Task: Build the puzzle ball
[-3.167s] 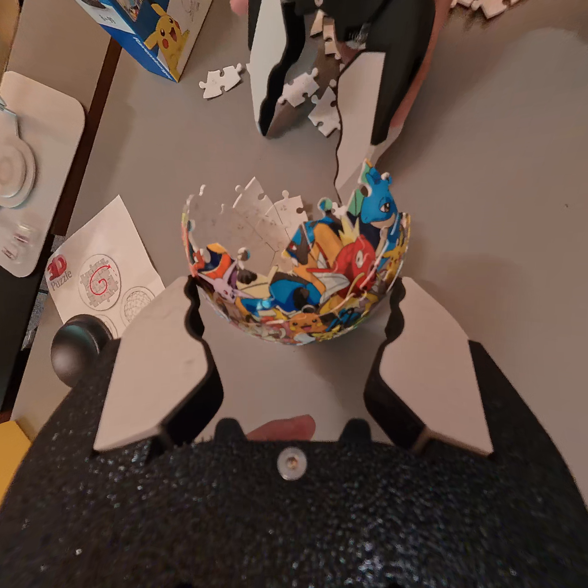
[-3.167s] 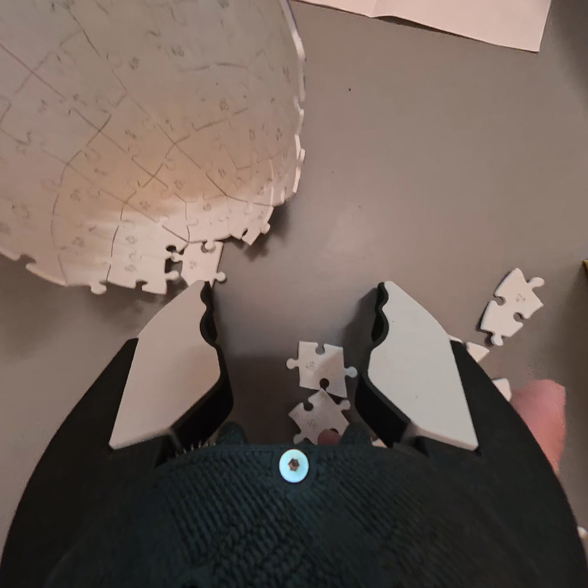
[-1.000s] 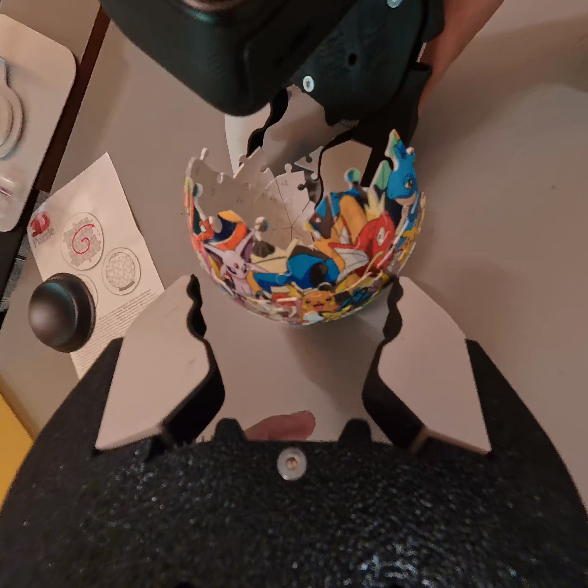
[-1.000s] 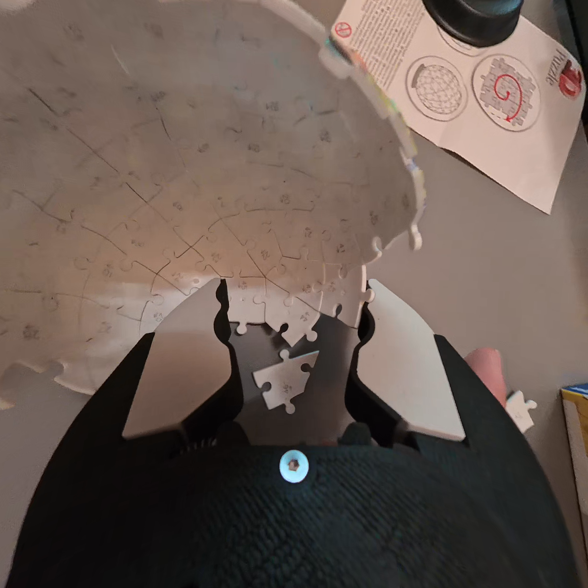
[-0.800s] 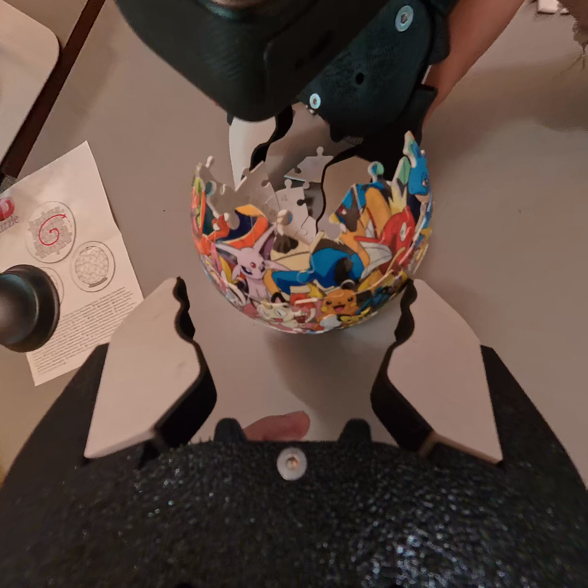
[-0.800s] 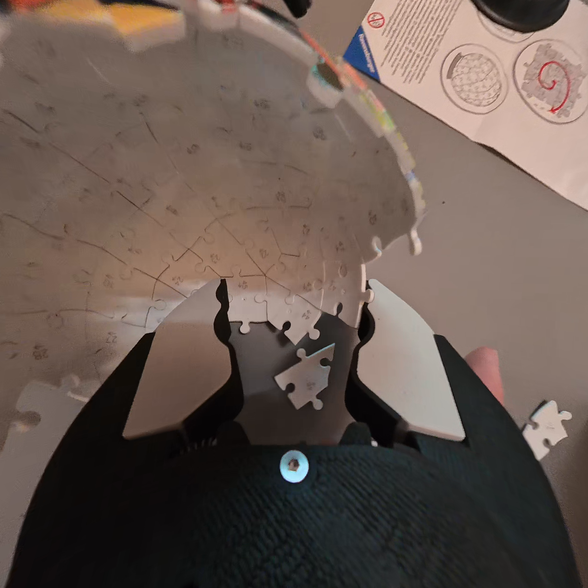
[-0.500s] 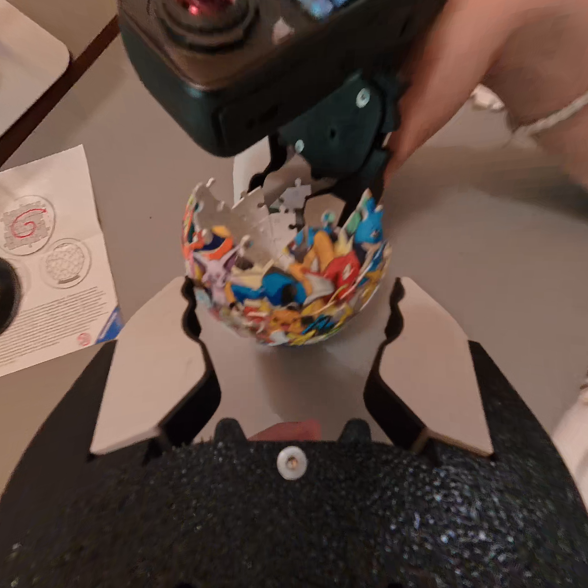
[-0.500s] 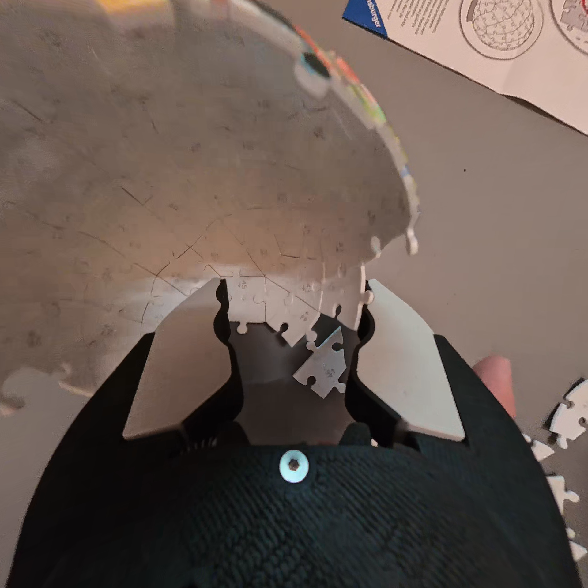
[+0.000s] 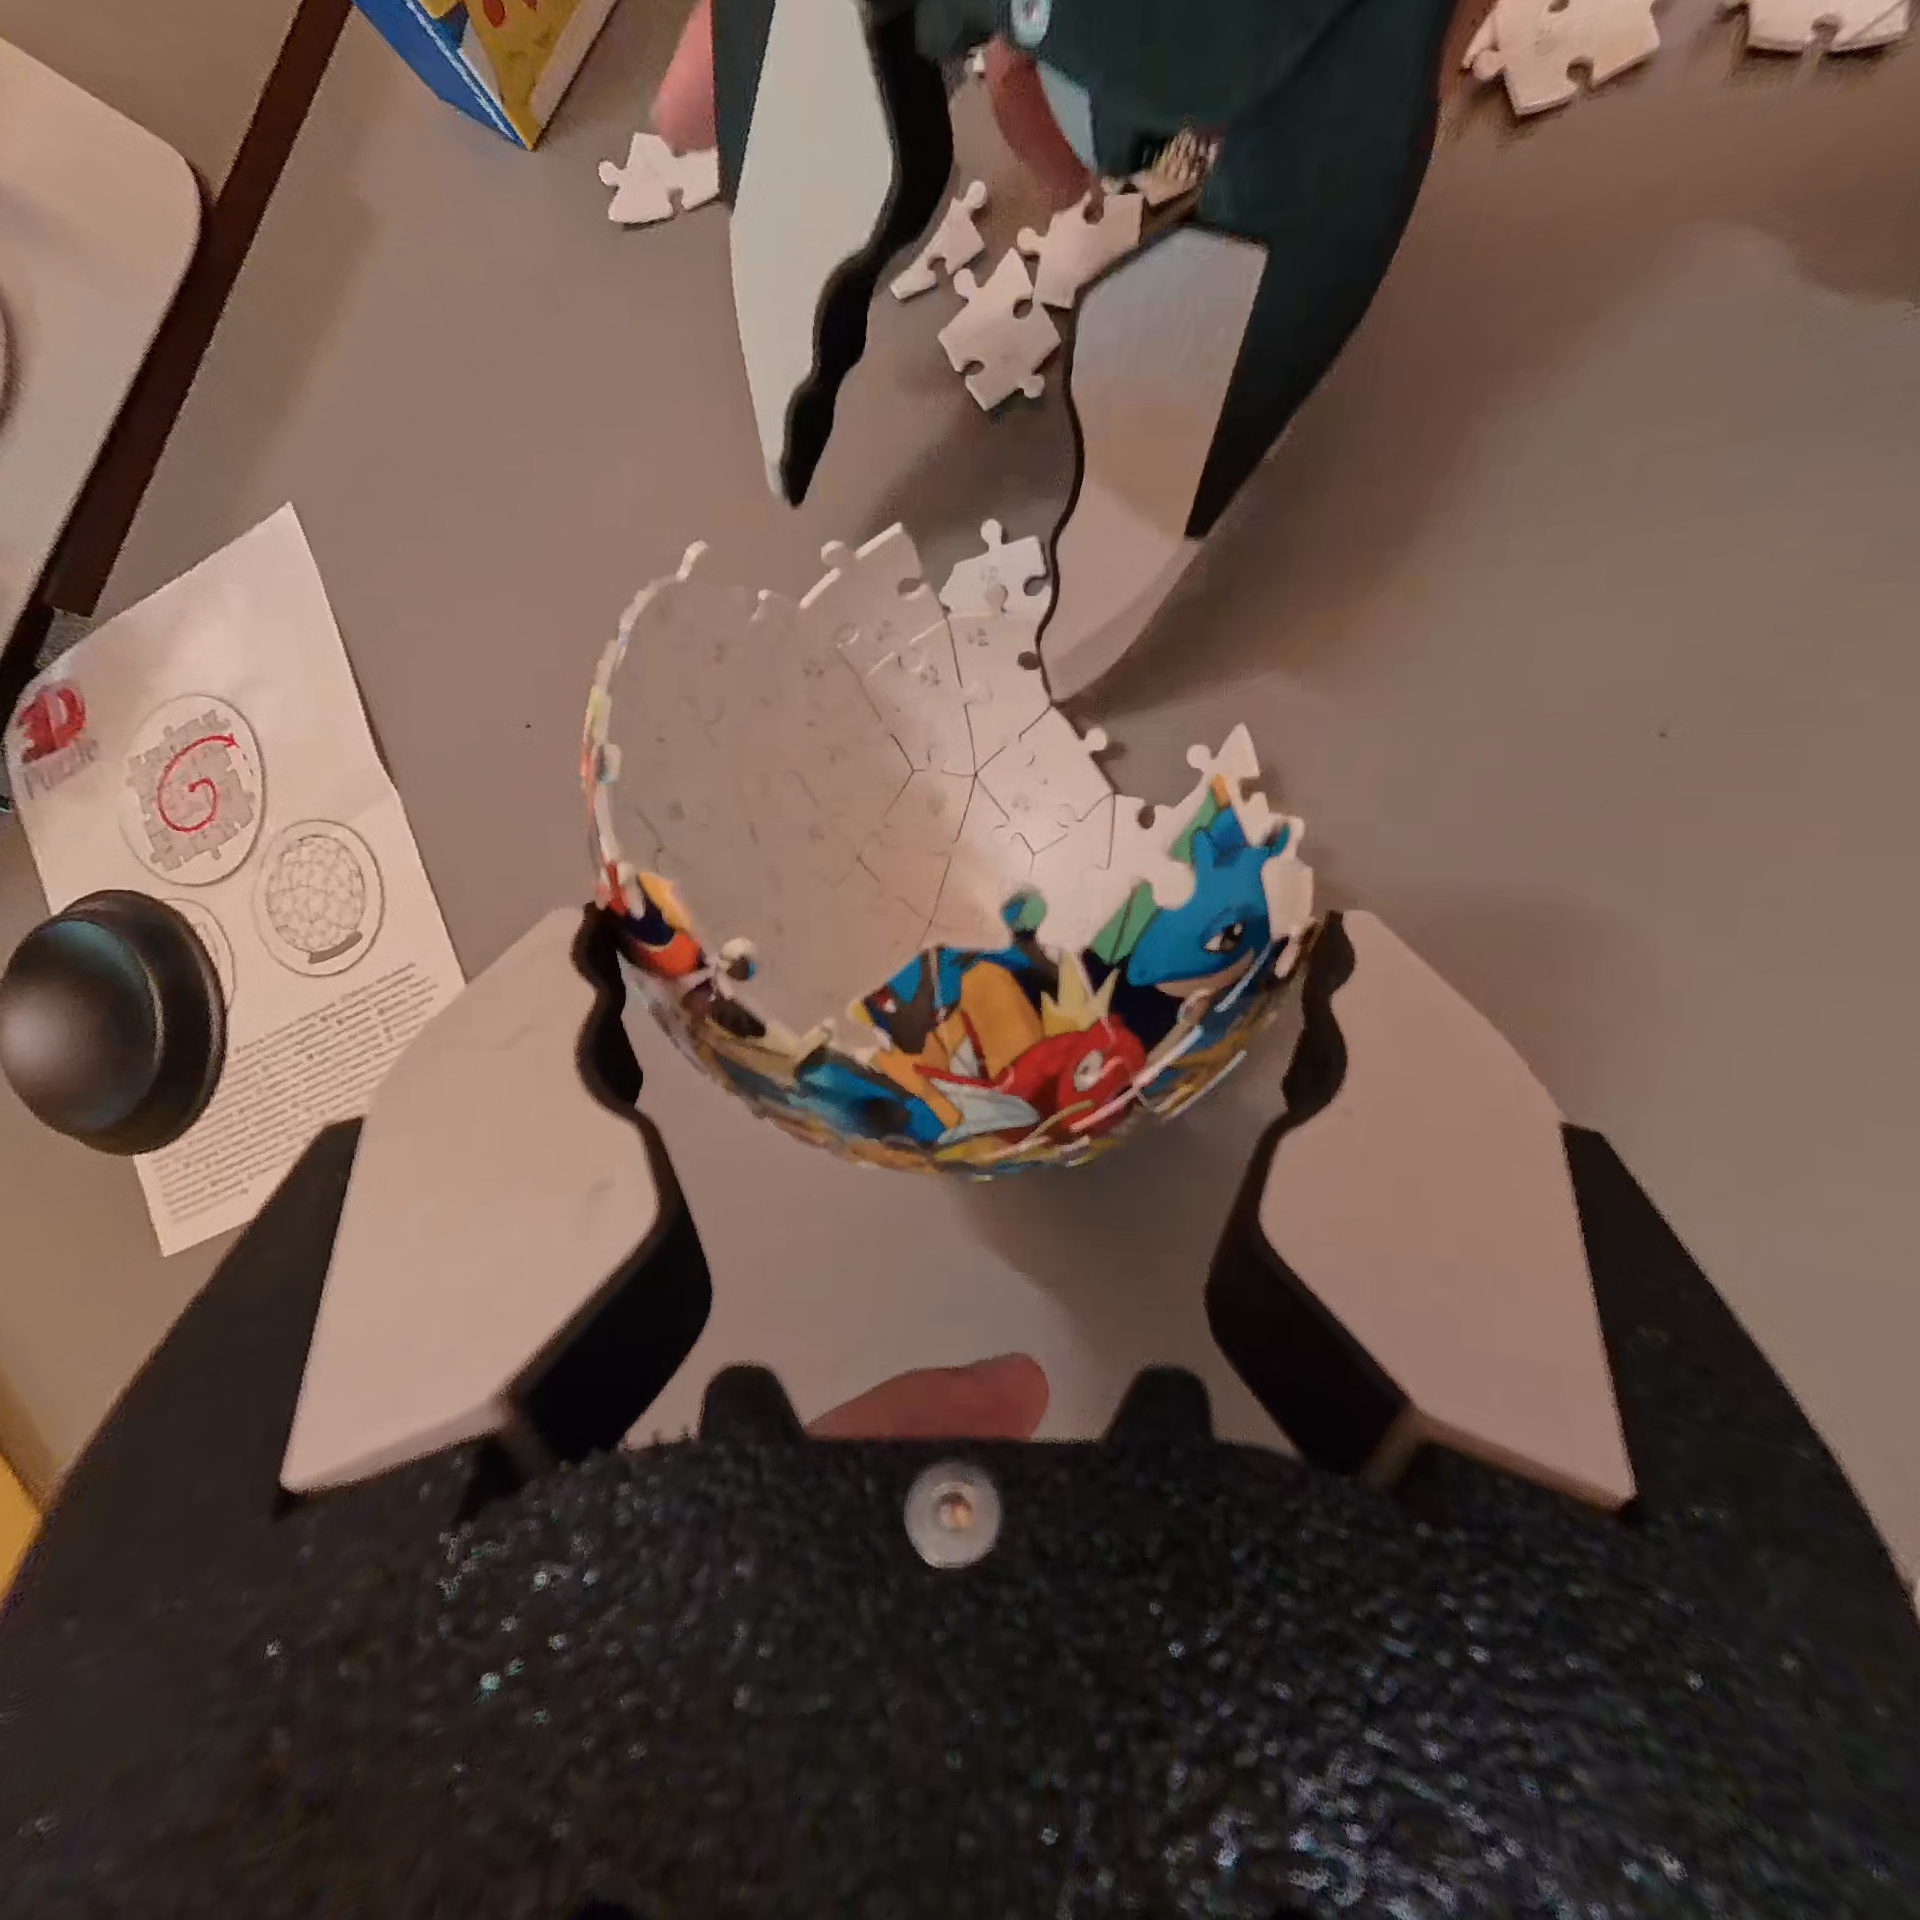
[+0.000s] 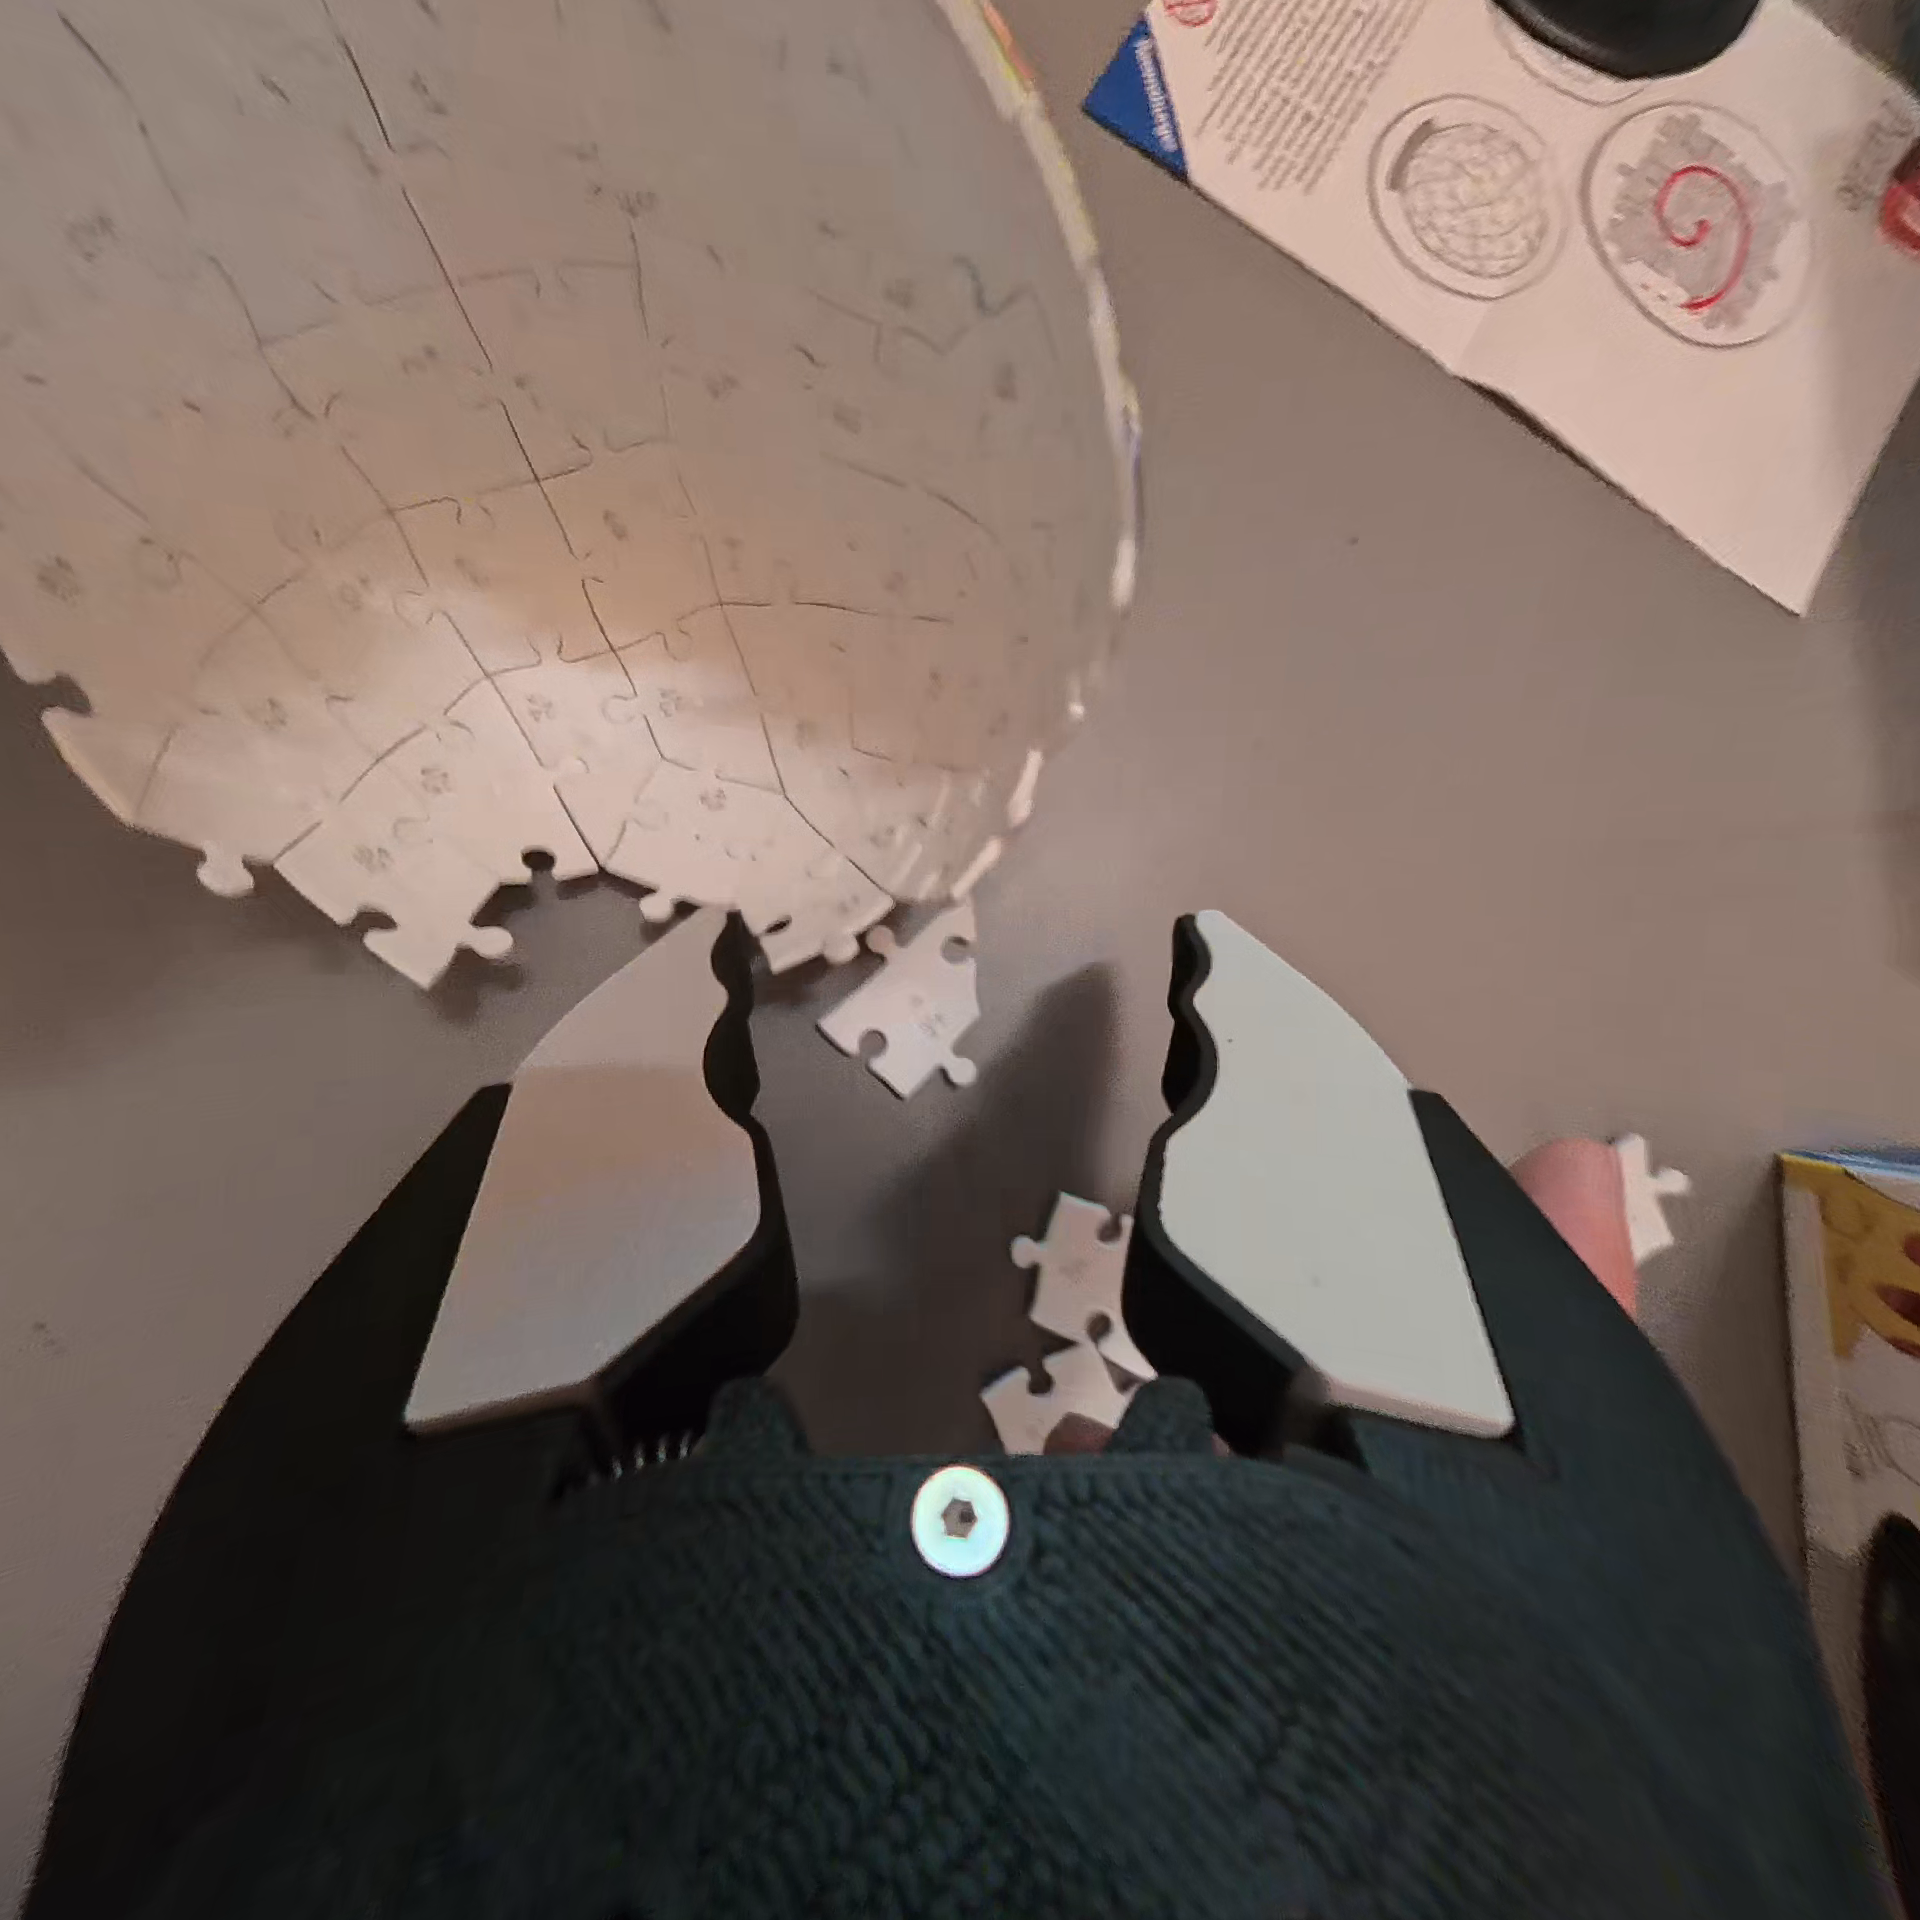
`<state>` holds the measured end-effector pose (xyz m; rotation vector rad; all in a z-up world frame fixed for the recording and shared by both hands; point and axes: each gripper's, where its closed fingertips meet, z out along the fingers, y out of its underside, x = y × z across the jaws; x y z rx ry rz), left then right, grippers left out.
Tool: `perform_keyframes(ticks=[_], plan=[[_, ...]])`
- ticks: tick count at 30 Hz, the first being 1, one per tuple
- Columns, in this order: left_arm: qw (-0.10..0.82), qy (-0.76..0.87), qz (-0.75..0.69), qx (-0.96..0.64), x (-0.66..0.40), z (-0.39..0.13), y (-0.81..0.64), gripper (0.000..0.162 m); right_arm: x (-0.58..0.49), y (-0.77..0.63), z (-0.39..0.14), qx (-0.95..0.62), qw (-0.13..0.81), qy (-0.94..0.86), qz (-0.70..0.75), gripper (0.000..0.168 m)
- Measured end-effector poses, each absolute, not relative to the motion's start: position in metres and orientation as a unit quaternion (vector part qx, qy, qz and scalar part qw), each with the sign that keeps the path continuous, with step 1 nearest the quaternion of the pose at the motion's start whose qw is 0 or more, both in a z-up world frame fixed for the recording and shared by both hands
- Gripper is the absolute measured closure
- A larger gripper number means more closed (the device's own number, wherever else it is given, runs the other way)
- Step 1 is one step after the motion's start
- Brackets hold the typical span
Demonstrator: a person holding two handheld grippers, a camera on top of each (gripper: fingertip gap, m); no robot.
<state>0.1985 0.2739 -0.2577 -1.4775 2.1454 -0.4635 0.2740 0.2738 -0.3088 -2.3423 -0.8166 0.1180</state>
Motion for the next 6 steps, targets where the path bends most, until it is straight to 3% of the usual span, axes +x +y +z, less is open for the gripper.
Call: perform_keyframes(ticks=[6], plan=[[0.259,0.79,-0.145,-0.536,0.202,-0.257,0.277,0.045,0.296,0.273,-0.297,-0.862,0.376,-0.341,-0.002,0.09]])
